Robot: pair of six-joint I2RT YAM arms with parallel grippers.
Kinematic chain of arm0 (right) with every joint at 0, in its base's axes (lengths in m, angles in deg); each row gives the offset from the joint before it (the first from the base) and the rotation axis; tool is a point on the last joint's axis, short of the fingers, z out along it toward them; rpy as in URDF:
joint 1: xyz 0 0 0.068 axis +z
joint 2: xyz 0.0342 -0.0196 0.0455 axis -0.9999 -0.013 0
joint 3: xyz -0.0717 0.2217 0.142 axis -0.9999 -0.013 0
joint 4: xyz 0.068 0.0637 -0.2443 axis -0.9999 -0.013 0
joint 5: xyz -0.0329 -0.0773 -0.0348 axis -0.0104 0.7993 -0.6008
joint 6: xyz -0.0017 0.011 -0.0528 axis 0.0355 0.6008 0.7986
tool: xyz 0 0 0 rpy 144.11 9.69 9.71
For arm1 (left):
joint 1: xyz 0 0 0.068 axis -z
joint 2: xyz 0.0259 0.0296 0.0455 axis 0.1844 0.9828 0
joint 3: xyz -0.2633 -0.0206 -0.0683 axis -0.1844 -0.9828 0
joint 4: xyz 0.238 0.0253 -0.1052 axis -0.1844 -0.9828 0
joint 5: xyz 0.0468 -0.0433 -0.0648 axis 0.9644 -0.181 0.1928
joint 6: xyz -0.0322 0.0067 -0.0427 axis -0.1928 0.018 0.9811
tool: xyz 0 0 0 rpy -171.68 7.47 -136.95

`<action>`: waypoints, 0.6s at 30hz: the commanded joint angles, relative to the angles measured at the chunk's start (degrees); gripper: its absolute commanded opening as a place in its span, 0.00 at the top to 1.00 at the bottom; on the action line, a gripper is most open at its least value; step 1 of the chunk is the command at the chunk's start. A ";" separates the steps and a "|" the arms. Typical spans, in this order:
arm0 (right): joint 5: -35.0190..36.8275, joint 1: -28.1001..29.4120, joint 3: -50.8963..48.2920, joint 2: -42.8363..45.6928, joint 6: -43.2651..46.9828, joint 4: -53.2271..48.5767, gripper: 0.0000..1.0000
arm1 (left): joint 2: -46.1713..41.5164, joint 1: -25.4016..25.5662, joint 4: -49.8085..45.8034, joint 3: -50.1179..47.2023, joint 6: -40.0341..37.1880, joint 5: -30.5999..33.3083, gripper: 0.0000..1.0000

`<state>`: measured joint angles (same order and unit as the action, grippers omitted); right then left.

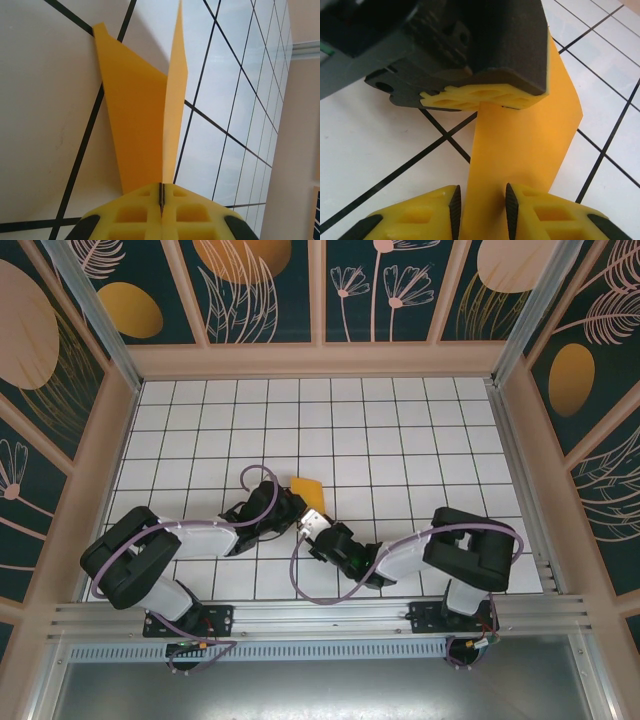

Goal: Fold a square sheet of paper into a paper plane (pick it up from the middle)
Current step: Fold the wing for the fifth time at the center of the table.

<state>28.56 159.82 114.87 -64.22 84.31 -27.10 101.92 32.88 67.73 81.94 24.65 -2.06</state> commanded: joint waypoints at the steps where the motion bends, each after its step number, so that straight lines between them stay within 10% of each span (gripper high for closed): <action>1: 2.82 0.40 1.13 -1.06 2.02 2.96 0.71 | 0.62 0.36 1.14 1.24 0.53 0.01 0.94; 12: 2.25 0.01 0.85 -1.77 1.03 2.43 0.93 | -0.25 0.44 0.29 0.84 0.64 0.73 0.89; 18: 1.42 -0.19 0.09 -1.22 -1.27 1.37 1.00 | -4.25 0.38 -4.10 0.32 -0.52 3.77 0.63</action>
<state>29.61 159.80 114.87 -65.14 85.09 -25.90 100.61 32.88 66.31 82.09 24.67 -1.10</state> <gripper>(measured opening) 0.051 0.350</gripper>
